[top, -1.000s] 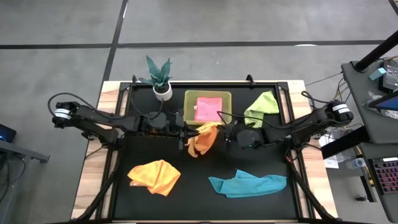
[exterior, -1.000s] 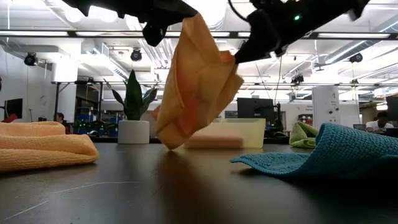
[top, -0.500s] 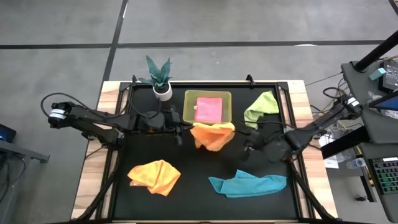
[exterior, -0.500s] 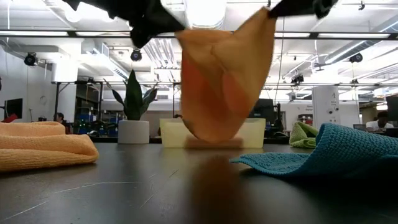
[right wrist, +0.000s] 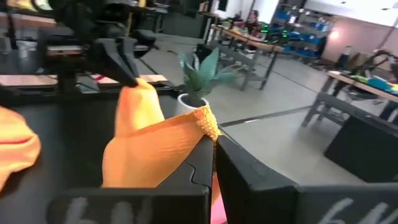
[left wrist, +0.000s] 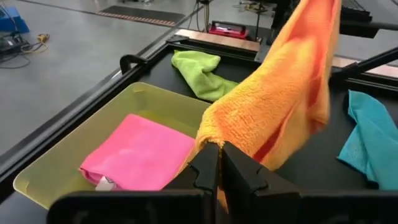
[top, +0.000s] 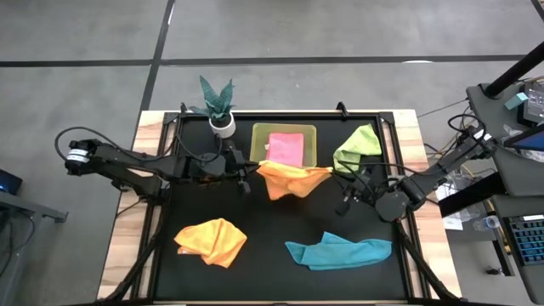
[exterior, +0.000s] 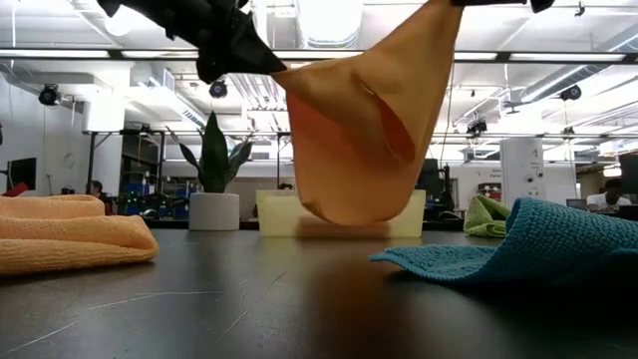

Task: Fold microfiber towels
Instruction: Fold the top yellow towel on the table

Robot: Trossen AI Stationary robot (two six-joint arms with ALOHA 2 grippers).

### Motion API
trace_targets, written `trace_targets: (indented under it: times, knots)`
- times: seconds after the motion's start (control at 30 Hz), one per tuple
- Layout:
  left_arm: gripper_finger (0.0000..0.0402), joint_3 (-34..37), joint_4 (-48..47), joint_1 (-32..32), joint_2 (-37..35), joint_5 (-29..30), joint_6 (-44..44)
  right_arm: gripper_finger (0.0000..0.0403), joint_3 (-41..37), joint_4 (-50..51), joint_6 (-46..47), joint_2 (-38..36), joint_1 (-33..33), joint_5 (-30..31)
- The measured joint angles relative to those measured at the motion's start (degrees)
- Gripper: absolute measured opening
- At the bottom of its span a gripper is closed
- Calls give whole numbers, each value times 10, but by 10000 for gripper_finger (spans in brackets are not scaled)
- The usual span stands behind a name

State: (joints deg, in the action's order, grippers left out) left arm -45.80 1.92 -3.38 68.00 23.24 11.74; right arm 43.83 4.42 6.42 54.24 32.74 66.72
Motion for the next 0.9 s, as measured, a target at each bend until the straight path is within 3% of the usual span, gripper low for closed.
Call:
trace_targets:
  times: [0.13, 0.53, 0.7, 0.9]
  knots:
    - [0, 0, 0, 0, -24, 20, 0, 8, 0, 5, 1, -9, 0, 38]
    - [0, 4, 4, -2, -176, 10, -20, 8, 0, 76, 60, -33, 3, 68]
    - [0, 12, 4, -1, -215, -1, -17, 8, 0, 108, 104, -35, 6, 32]
    - [0, 13, 13, -2, -203, -49, -15, 8, 0, 103, 106, -32, 9, 6]
